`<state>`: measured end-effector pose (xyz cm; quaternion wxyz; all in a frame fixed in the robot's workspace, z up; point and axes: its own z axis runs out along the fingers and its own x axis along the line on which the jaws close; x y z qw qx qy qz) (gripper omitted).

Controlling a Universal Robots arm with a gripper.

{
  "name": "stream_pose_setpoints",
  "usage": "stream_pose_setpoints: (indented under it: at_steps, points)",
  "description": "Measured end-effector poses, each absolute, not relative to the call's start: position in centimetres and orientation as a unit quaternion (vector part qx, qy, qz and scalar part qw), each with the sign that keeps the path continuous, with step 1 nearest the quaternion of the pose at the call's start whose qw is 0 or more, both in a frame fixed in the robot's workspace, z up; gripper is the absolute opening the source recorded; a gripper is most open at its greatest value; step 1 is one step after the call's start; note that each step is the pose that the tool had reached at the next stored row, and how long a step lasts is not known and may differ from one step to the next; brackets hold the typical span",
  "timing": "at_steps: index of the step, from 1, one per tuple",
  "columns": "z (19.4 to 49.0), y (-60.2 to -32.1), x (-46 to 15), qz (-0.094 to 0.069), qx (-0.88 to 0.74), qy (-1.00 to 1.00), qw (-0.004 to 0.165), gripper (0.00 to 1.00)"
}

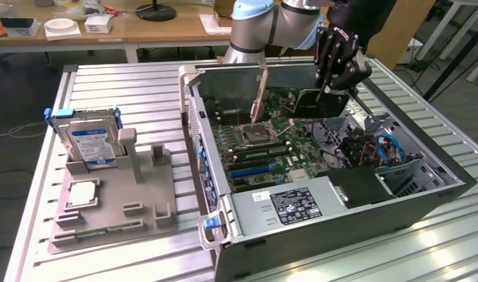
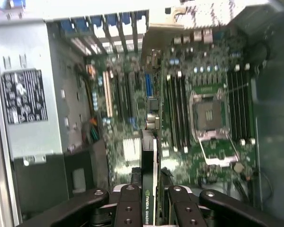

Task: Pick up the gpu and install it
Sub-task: 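Insert the gpu into the slot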

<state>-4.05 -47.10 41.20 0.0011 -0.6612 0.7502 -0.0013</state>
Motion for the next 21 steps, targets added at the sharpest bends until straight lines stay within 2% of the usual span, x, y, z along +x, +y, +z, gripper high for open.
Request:
stream_pose_setpoints:
  at_steps: [5,7,16,21]
  points:
    - [41.06,-47.1,-4.18,-0.022,-0.662,0.749,0.024,0.26]
    - [41.01,-47.1,-4.19,-0.026,-0.663,0.747,0.029,0.26]
    - [40.8,-47.1,-4.19,-0.025,-0.666,0.745,0.027,0.26]
    - [40.59,-47.1,-4.19,-0.014,-0.674,0.739,0.021,0.26]
